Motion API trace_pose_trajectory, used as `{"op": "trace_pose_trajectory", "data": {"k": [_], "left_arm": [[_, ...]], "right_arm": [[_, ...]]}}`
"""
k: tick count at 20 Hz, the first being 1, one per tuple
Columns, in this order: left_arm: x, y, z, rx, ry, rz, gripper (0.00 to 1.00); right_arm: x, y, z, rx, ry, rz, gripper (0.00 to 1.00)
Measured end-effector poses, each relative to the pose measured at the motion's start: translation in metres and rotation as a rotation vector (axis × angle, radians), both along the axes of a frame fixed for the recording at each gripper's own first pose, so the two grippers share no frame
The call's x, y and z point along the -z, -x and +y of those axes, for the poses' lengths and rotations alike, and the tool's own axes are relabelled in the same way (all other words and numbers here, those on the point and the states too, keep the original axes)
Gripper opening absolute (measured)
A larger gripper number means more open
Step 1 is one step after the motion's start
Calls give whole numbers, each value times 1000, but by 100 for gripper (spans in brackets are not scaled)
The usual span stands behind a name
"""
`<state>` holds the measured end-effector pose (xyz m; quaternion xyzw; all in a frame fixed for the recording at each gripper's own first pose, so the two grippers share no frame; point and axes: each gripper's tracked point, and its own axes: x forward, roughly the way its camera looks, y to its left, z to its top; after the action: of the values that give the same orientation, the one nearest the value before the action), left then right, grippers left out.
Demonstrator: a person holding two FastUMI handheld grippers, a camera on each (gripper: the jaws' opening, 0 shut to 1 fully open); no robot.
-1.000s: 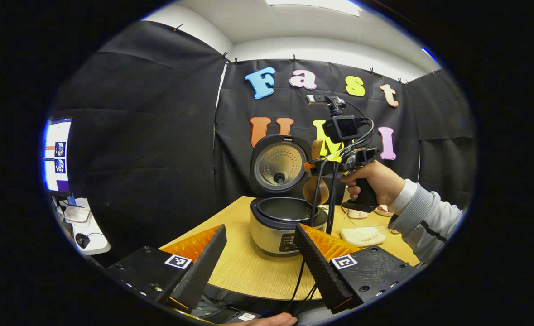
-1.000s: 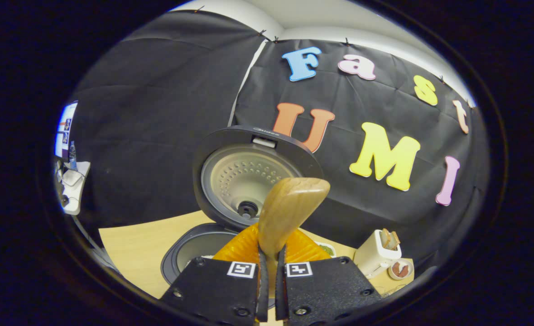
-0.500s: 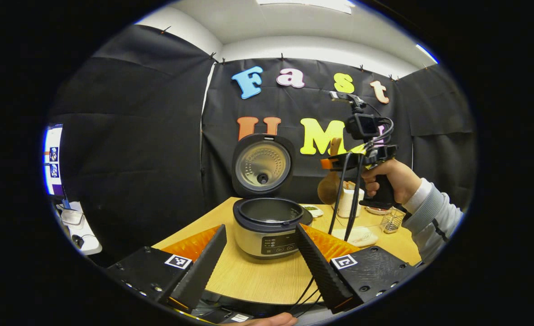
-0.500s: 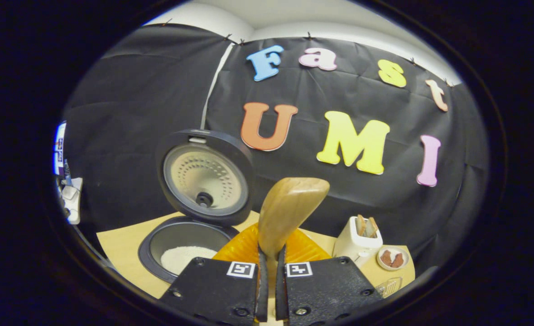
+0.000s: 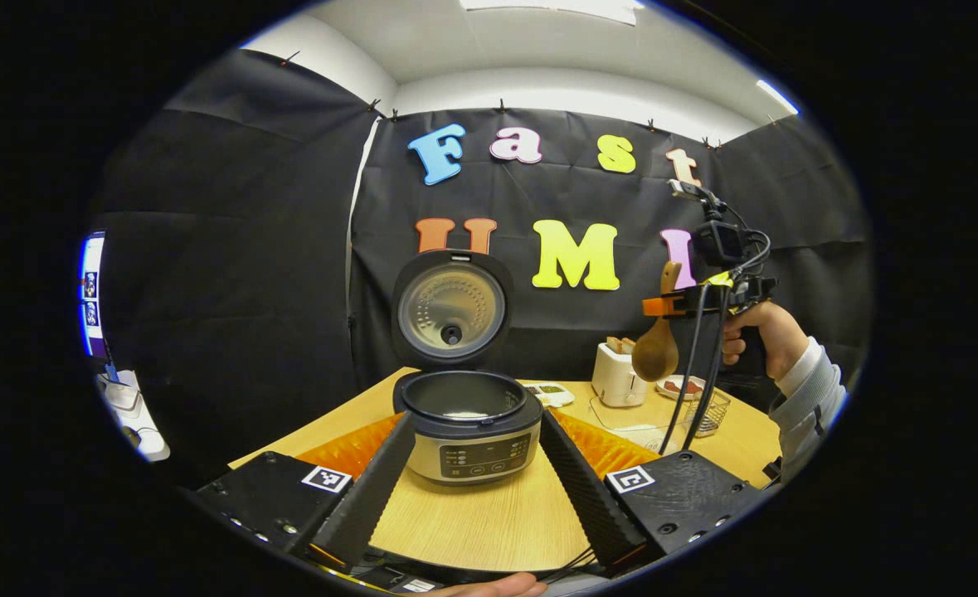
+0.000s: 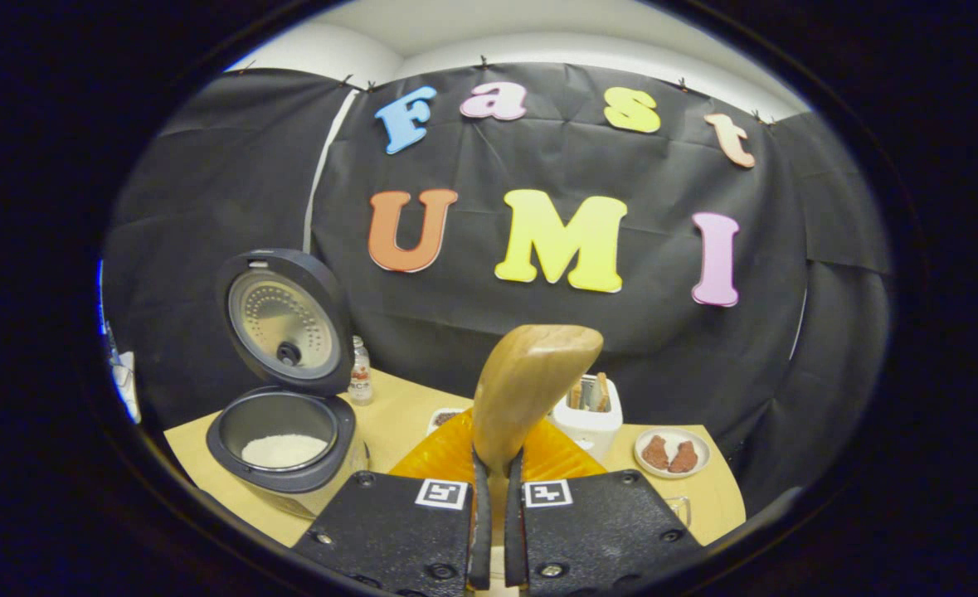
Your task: Close the left gripper, press the button to open the rice cooker; take a wooden spoon from the chopstick holder with the right hand, scoop a spoonful of rice and pour it into the rice cooker, then put the wooden spoon back into the chopstick holder.
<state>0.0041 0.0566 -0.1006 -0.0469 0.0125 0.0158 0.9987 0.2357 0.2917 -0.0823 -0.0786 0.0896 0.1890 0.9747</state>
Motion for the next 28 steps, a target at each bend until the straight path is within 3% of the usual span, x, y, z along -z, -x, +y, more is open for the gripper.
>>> {"op": "trace_pose_trajectory", "data": {"k": [8,10,13,16,20,23,24,25,28], "left_arm": [[-39,-20,-29,24,31,-89,96],[-42,-24,-39,43,2,-90,95],[-50,-30,-35,1,-77,-117,96],[-54,-34,-51,15,-97,-125,95],[-47,-42,-60,15,-121,-119,95],[-41,-44,-72,37,-84,-87,96],[-41,-43,-78,57,-70,-87,91],[-40,-44,-81,66,-65,-85,96],[-38,-44,-83,65,-85,-73,96]], "right_arm": [[-11,-27,-134,156,-64,-18,13],[-6,-38,-162,196,-76,-14,13],[9,-51,-194,249,-88,-19,13],[31,-61,-213,276,-131,19,13],[44,-73,-238,360,-231,-28,14],[68,-84,-248,387,-257,-3,14],[72,-88,-250,391,-272,2,14],[79,-93,-248,384,-284,11,14],[102,-104,-243,360,-319,64,17]]}}
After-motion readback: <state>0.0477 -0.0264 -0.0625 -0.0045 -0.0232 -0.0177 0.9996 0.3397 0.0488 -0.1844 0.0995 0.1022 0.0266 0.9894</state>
